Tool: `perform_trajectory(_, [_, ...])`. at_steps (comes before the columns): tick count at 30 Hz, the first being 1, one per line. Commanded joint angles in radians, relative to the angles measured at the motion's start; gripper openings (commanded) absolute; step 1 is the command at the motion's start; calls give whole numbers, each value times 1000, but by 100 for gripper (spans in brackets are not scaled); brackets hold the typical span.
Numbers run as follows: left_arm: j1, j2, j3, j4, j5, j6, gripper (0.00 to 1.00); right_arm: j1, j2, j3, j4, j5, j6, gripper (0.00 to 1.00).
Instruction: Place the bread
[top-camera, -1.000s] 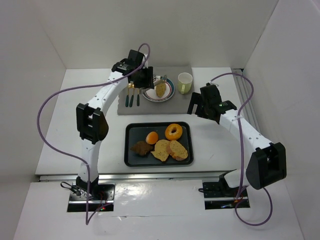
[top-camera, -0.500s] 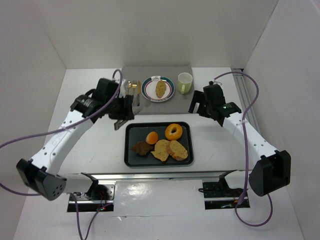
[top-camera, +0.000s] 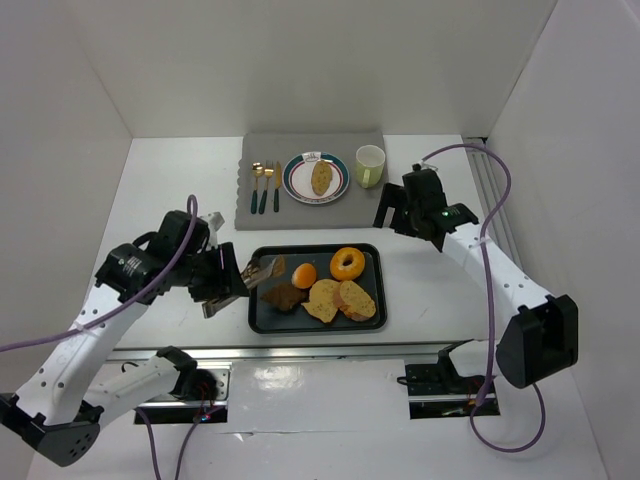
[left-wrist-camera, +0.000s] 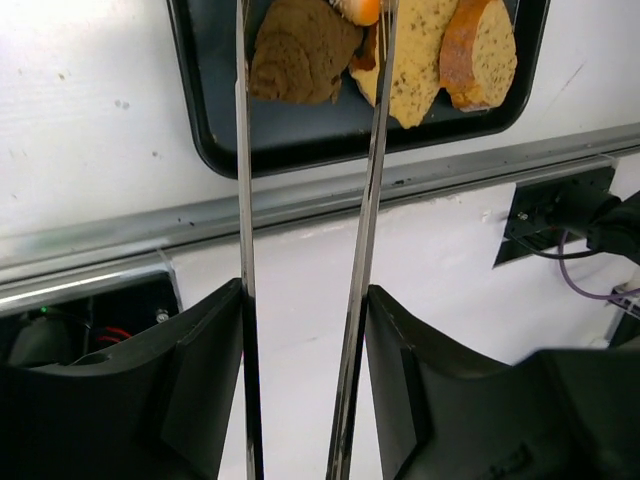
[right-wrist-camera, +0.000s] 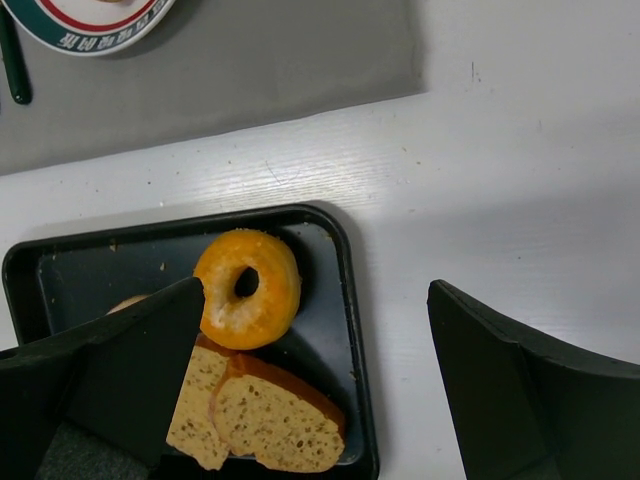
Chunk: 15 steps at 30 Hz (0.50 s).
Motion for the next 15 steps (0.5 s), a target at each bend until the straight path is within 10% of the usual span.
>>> perform_trajectory(1, [-3, -9, -5, -38, 42, -69, 61, 17, 14, 39, 36, -14, -16, 100])
perform_trajectory(15, [-3, -60, -149, -36, 152, -138, 62, 36, 50, 57, 54, -24, -25, 100])
